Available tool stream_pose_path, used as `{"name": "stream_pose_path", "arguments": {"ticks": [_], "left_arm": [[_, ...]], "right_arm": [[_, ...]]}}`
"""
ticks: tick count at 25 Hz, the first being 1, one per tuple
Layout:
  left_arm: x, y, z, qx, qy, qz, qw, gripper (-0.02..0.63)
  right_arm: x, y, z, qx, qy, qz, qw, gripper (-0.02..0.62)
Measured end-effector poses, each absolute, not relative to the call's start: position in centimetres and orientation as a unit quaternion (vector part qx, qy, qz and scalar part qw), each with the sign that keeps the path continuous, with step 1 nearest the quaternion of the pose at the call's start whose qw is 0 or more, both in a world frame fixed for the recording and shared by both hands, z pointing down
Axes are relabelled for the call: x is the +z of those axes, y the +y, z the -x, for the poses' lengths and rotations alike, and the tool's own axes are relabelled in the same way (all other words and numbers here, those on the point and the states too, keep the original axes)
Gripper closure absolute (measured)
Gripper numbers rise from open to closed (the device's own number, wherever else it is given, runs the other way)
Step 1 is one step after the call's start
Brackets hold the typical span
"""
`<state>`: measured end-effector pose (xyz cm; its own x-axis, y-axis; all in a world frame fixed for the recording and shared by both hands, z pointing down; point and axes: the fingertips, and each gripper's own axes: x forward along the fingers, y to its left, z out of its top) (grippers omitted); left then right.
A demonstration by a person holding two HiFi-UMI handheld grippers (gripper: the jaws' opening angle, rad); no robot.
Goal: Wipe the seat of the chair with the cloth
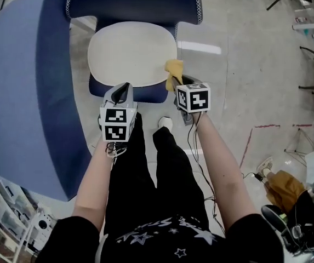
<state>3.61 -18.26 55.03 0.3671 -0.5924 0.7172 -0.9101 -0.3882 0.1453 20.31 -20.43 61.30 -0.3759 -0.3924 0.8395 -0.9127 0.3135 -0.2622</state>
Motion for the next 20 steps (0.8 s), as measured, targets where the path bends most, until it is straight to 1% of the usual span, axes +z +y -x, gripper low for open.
{"name": "stream_pose_path", "arguments": {"ticks": [5, 8, 11, 16, 20], "left_arm": [[47.7, -15.2, -5.7, 0.274, -0.505, -0.775, 0.264, 0.584], [41.6, -14.0, -7.9, 0.247, -0.521, -0.781, 0.24, 0.584], [37.6, -12.0, -9.2, 0.22, -0.531, -0.782, 0.24, 0.584], [34.8, -9.3, -9.1, 0.213, -0.534, -0.779, 0.25, 0.584], [34.0, -7.6, -7.9, 0.217, -0.531, -0.783, 0.242, 0.584]], "right_arm": [[52.6, -18.2, -21.7, 0.357, -0.763, -0.426, 0.329, 0.512], [46.3, -18.1, -22.6, 0.319, -0.796, -0.409, 0.313, 0.512], [42.3, -16.9, -23.3, 0.305, -0.812, -0.394, 0.305, 0.512], [38.4, -15.1, -23.3, 0.285, -0.825, -0.383, 0.301, 0.512], [36.9, -13.7, -22.7, 0.282, -0.829, -0.39, 0.284, 0.512]]}}
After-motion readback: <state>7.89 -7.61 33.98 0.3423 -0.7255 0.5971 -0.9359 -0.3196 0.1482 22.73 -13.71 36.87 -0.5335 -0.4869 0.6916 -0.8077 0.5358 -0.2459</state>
